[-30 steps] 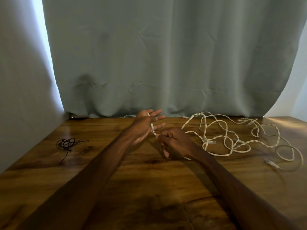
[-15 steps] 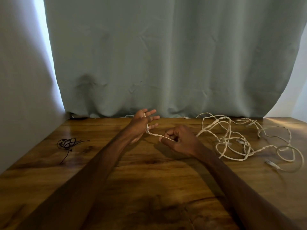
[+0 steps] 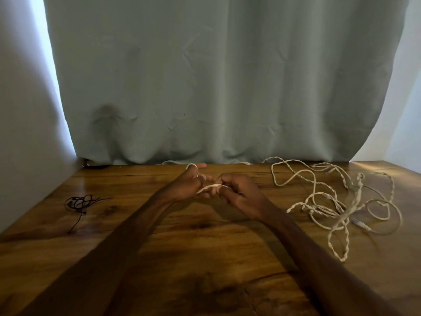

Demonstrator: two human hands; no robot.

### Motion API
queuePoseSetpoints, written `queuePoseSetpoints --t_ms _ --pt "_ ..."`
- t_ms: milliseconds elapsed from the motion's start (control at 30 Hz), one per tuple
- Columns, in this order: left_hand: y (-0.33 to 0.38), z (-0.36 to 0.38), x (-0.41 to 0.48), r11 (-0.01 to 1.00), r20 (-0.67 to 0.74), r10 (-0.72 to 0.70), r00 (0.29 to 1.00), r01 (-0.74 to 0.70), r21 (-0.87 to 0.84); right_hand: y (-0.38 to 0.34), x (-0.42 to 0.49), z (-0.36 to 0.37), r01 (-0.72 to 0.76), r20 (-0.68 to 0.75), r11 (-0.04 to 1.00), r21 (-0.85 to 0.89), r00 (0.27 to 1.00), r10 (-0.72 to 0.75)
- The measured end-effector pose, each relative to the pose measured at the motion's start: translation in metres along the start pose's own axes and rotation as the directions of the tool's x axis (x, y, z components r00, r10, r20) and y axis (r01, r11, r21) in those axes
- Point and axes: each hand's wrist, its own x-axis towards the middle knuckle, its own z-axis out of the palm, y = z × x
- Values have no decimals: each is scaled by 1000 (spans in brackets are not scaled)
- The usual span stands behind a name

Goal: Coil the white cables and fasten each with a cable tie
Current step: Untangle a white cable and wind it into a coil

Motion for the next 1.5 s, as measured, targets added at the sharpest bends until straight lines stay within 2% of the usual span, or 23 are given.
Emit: queuePoseSetpoints --t_ms 100,167,200,267,333,367,467,667,900,1067,1167,1267,1333,1500 --pt "3 2 0 989 96 20 995 -34 145 0 1 1 37 -57 999 -13 998 -38" --pt "6 5 -1 983 177 78 981 -105 150 1 3 1 54 -86 998 -19 995 -55" --pt "10 8 -3 991 188 78 979 -97 93 2 3 1 62 -110 997 -42 992 -67" --pt "17 13 -8 990 208 5 978 25 -139 4 5 1 90 -163 991 -101 981 -106" --pt "20 16 -8 923 295 -60 954 166 -348 6 6 -1 110 -205 985 -136 969 -136" --pt "21 17 -8 890 349 -81 934 225 -397 6 7 -2 111 -220 983 -147 965 -142" --pt "24 20 -7 858 442 -109 891 308 -411 8 8 -7 104 -249 980 -170 958 -145" --pt "32 22 -15 829 524 10 852 286 -480 20 6 -20 88 -268 982 -168 954 -131" --pt "43 31 -20 821 415 30 910 214 -529 29 4 -19 36 -174 994 -101 983 -54" --pt "43 30 -21 599 422 107 900 280 -750 23 0 2 -93 -43 996 13 995 93" --pt "41 27 -18 539 311 117 943 203 -818 21 -3 14 -128 73 990 -52 989 131" --pt "37 19 -13 477 212 91 973 144 -867 15 -3 24 -71 190 987 -145 977 98" --pt "29 14 -9 506 130 37 991 93 -858 8 -1 28 -20 218 987 -162 974 55" --pt "18 9 -1 640 -34 -70 997 19 -768 -3 0 23 -44 245 990 -135 967 76"
